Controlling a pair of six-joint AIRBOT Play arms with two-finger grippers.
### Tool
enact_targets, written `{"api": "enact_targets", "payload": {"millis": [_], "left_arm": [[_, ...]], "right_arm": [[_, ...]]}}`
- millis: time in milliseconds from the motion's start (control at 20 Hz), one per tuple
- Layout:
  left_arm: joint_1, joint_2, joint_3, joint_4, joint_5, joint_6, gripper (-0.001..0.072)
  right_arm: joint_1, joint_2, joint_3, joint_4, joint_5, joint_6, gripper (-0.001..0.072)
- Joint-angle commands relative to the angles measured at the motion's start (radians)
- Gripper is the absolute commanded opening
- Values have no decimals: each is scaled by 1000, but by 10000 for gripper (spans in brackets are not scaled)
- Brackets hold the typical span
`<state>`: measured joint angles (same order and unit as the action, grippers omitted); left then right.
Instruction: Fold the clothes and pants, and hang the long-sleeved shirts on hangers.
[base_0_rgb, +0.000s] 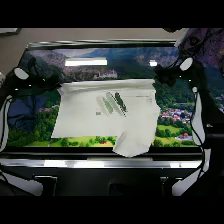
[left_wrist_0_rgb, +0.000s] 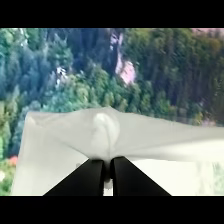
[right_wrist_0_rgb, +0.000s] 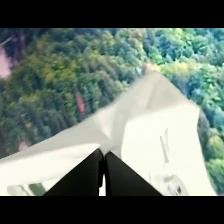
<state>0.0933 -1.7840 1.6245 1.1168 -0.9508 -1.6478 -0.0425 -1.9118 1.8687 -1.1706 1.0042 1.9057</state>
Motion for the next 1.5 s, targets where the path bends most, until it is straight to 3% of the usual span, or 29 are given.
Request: {"api": "enact_targets", "payload": {"millis": [0, 50, 100, 150, 200, 250, 300, 350, 550, 650, 800, 1000, 1450], "left_arm": [[-2, -85, -2, -22, 80, 2, 24], [-2, -86, -2, -26, 77, 0, 141], [-1, -82, -2, -47, 72, -1, 305], [2, -78, 10, -57, 40, -3, 377], [10, -70, 34, -52, -24, -8, 392], [23, -56, 58, -51, -88, -31, 553], [40, -35, 79, -50, -150, -30, 667], [60, -5, 92, -32, -206, -29, 667], [153, 210, -3, 177, -378, -29, 667], [204, 354, -185, 192, -355, -29, 664], [238, 562, -481, 194, -309, -28, 657], [233, 669, -645, 194, -310, -26, 657], [233, 665, -647, 193, -309, -26, 657]], "right_arm": [[11, -88, -1, 34, -78, 22, 47], [11, -87, -1, 37, -74, 22, 130], [10, -85, 3, 51, -57, 21, 231], [4, -76, 4, 80, -35, 10, 288], [-6, -59, 4, 105, -3, -18, 301], [-26, -30, 4, 116, 47, -41, 367], [-48, 5, 4, 112, 99, -67, 448], [-74, 48, 4, 105, 159, -137, 484], [-177, 211, -34, 34, 463, -502, 479], [-258, 310, -204, 141, 448, -546, 477], [-333, 455, -577, 159, 432, -588, 478], [-334, 534, -937, 207, 376, -673, 479], [-334, 500, -1163, 407, 174, -826, 488]]}}
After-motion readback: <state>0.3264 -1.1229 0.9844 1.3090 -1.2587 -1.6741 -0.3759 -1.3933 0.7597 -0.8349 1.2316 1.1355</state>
